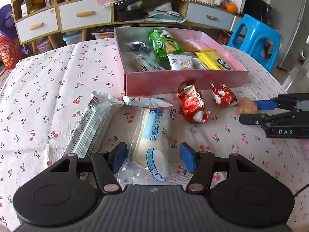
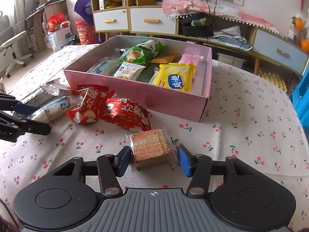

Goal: Organize snacks
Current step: 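Grasp the white milk-stick packet with left tool while right tool grasps the wafer packet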

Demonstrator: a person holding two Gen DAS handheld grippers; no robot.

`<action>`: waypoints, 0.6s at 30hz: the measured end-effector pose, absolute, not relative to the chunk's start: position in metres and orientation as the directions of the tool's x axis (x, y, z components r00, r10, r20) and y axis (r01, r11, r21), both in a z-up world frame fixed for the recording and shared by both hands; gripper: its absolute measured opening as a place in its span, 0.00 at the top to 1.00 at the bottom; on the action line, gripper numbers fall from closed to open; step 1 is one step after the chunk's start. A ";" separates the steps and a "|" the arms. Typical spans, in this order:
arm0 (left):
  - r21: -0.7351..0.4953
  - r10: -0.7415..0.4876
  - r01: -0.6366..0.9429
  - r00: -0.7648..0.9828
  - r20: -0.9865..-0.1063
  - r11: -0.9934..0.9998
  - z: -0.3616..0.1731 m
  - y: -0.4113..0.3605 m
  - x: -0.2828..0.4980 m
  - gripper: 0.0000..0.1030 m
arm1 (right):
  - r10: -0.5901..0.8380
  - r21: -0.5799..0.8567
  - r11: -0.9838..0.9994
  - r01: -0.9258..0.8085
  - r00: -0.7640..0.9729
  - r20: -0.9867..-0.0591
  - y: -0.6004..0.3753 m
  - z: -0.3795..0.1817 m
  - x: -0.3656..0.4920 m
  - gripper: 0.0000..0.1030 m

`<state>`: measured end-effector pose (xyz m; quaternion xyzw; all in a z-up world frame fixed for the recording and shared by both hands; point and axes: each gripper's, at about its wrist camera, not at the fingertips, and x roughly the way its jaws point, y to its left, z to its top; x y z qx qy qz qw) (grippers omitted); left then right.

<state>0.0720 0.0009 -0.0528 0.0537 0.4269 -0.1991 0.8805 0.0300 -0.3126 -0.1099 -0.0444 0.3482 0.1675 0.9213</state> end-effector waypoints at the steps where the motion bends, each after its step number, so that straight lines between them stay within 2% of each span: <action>1: -0.077 -0.304 0.392 0.559 -0.772 0.917 -0.053 0.000 0.073 0.45 | 0.281 0.037 0.939 -0.342 0.699 -0.657 -0.312 -0.110 0.030 0.50; 3: -0.079 -0.301 0.384 0.563 -0.770 0.920 -0.053 -0.001 0.075 0.46 | 0.285 0.040 0.938 -0.346 0.696 -0.659 -0.310 -0.110 0.029 0.50; 7: -0.040 -0.261 0.365 0.580 -0.772 0.930 -0.053 -0.005 0.075 0.59 | 0.294 0.050 0.934 -0.353 0.686 -0.666 -0.307 -0.108 0.027 0.51; 10: -0.037 -0.251 0.357 0.576 -0.778 0.934 -0.051 -0.005 0.074 0.66 | 0.293 0.065 0.937 -0.344 0.669 -0.683 -0.304 -0.105 0.026 0.53; 18: -0.105 -0.257 0.308 0.510 -0.821 0.946 -0.045 -0.001 0.073 0.71 | 0.315 0.133 0.936 -0.326 0.607 -0.730 -0.298 -0.094 0.024 0.57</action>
